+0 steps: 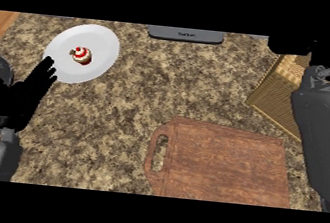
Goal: Pick the lemon from the cutting board and place it in the basket
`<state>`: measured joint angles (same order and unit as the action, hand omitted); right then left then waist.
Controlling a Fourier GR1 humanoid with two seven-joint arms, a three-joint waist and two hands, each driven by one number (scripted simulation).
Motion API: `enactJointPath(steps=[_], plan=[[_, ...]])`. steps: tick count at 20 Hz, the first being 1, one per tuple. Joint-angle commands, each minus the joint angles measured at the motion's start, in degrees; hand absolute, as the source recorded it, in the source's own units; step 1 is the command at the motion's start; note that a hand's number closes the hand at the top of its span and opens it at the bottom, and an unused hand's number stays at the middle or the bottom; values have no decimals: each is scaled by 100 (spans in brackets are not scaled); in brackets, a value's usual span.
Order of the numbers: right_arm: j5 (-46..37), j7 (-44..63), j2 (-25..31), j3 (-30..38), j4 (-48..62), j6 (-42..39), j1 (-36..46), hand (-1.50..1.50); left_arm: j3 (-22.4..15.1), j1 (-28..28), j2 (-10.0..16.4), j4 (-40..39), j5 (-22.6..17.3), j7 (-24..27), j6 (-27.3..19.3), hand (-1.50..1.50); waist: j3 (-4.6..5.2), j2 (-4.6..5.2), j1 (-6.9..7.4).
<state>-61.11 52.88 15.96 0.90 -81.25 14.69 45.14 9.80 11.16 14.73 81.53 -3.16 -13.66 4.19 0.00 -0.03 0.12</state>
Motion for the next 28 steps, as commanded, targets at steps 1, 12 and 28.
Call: enactJointPath(steps=[1,12,28], plan=[[17,-299,-136,88,-226,561,-678,150,139,283,52,-603,-5,283,74,0,1,10,-38],[533,-1103,242,1042,1284,1343,-528,-150,45,222,-57,-533,142,255,17,0,0,14,9],[2102,-1244,557,2418,-553,2169,-1172,-150,158,-223,-6,-165,95,278,69,0,1,-45,-149]])
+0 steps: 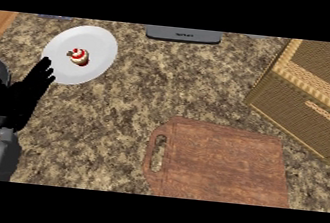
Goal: Pick the lemon from the cutting board and place it in the basket
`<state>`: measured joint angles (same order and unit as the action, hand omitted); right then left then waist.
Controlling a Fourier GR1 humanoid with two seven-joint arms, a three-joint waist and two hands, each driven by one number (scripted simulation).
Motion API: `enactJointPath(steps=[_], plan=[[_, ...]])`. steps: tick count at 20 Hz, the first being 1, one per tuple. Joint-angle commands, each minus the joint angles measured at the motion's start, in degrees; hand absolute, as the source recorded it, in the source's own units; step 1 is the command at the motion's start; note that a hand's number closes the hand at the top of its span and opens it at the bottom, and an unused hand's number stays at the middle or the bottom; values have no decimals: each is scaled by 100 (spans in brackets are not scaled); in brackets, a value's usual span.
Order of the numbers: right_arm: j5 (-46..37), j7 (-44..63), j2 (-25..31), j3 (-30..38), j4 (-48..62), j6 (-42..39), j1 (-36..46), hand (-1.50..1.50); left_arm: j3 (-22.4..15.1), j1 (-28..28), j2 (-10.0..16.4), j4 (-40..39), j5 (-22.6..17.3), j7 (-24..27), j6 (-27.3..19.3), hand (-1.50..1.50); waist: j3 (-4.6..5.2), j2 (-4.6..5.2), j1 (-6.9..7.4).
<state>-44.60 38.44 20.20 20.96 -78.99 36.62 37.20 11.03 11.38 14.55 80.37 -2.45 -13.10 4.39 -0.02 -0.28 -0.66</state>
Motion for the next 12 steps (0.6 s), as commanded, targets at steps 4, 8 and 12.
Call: enactJointPath(steps=[4,8,12], plan=[[1706,-354,222,863,-1822,-512,-1752,-150,81,69,107,163,-73,-323,10,0,-7,-16,-111],[2860,-533,575,1594,-2401,-1405,-2672,-150,-37,-154,-51,154,21,-87,-5,0,-5,-14,-134],[4015,-1156,676,2323,-2470,-2299,-3585,-150,-9,-39,-91,-65,123,62,-134,0,-7,-3,-147]])
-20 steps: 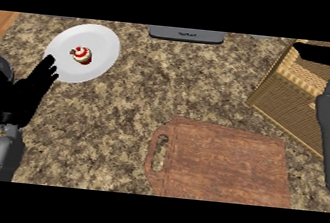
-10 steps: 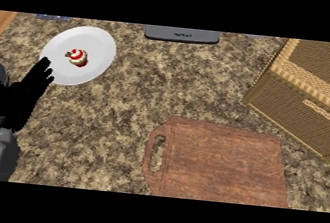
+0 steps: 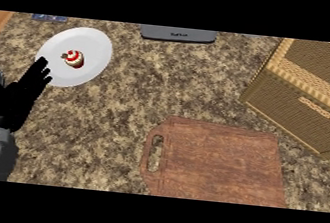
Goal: Pick the lemon from the cutting board and place it in the basket
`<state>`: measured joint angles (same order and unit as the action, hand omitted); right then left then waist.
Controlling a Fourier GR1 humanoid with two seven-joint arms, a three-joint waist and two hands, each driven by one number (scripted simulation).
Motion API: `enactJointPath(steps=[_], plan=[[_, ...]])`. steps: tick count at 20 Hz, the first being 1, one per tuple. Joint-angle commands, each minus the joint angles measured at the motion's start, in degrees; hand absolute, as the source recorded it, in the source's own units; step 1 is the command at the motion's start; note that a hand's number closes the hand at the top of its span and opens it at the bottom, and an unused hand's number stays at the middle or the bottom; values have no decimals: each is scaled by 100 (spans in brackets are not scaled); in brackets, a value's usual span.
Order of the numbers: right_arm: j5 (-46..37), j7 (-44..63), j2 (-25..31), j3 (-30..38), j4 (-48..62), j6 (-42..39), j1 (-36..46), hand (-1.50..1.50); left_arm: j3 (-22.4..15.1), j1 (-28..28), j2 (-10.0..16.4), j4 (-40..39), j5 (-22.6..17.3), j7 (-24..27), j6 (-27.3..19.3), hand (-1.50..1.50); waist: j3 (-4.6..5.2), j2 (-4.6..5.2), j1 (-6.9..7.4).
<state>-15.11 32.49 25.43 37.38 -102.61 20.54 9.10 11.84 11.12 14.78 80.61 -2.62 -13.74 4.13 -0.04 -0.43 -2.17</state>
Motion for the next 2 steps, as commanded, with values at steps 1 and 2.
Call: enactJointPath(steps=[1,2], plan=[[1049,-259,-7,728,-882,-860,-1221,-150,-37,-151,-41,234,-11,-98,-5,0,0,-7,26],[1416,-884,-2,1014,-410,-1022,-1339,-150,-74,-270,-107,295,-44,-46,37,0,-5,3,62]])
